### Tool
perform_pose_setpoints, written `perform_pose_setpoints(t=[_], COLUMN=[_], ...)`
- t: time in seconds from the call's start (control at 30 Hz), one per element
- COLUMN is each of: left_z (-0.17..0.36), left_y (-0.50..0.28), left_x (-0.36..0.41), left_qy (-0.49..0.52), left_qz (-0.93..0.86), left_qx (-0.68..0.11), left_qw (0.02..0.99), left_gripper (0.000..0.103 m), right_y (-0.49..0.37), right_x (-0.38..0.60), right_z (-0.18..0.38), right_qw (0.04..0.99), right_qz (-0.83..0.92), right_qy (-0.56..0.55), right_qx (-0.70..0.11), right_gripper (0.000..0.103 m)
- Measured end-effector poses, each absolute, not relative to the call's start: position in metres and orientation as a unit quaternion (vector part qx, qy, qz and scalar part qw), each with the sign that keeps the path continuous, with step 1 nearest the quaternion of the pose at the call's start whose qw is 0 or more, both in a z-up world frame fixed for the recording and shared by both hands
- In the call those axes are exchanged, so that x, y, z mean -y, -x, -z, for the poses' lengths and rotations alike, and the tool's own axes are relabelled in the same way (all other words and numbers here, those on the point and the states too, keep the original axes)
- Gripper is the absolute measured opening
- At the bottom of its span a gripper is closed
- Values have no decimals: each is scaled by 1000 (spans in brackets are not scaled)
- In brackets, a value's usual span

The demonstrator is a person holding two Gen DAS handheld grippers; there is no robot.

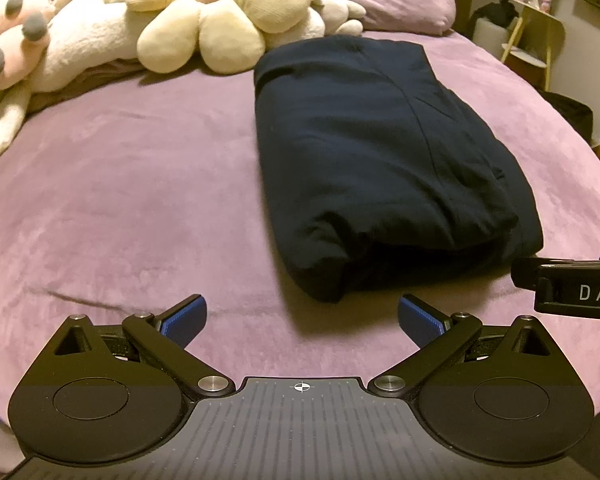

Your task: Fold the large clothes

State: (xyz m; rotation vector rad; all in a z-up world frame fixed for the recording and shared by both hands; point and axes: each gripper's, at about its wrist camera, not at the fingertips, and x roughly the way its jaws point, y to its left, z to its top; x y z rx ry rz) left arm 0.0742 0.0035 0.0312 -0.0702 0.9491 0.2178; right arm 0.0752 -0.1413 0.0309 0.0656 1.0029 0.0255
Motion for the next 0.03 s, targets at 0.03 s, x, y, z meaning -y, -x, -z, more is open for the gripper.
perform_pose_setpoints(t=[0.03], left_z=[-31], left_y=[-74], left_x=[-3], left_qy=[34], left_qz=[-105], left_qx=[-456], left_qw=[883], left_gripper=[103], right_y=[-75], right_x=[142], right_z=[-31], right_qw=[876], right_qz=[-12], right_qy=[-32], right_qx=[-481], right_gripper=[101])
